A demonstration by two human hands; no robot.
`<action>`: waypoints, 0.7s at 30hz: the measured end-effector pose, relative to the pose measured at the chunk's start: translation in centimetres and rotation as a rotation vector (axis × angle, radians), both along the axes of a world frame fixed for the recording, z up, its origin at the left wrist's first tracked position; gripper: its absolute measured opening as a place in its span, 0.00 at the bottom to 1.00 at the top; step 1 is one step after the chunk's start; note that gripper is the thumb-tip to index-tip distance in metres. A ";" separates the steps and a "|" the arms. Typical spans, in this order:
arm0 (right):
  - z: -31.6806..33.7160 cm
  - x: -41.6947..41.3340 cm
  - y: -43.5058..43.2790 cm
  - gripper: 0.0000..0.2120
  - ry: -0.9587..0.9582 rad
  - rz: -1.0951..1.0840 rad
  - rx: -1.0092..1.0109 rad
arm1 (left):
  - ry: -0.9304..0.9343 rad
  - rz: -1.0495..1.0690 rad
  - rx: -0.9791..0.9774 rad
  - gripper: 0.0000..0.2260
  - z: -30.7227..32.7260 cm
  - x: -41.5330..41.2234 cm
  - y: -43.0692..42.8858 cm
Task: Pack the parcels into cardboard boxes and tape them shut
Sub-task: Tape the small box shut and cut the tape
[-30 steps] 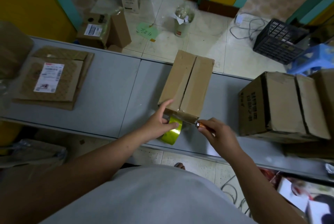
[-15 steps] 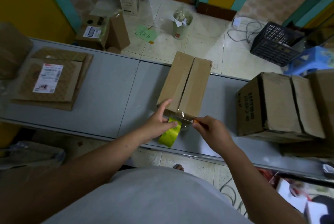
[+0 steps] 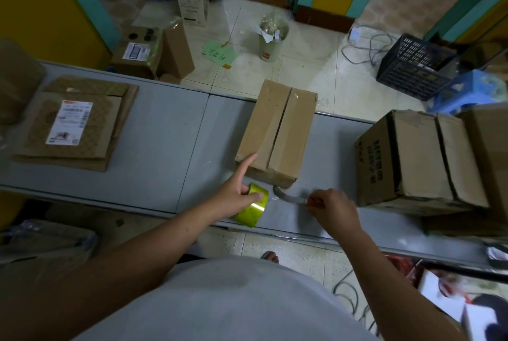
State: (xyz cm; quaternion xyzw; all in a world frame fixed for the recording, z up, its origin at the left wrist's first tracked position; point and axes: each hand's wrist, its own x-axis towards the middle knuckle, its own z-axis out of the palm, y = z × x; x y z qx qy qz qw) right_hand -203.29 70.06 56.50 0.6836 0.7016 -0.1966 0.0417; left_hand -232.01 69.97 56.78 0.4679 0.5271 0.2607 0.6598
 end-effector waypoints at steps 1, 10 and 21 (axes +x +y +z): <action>-0.8 0.2 -0.3 0.05 0.000 -0.013 0.019 | 0.000 -0.003 0.010 0.43 0.0 -0.1 -0.1; 3.5 -5.6 -0.5 0.07 0.442 0.010 0.145 | 0.080 -0.110 0.099 0.47 1.3 -0.2 -0.6; 5.8 -9.2 1.0 0.05 0.597 0.154 0.029 | 0.102 -0.179 0.263 0.47 4.6 -0.6 -1.1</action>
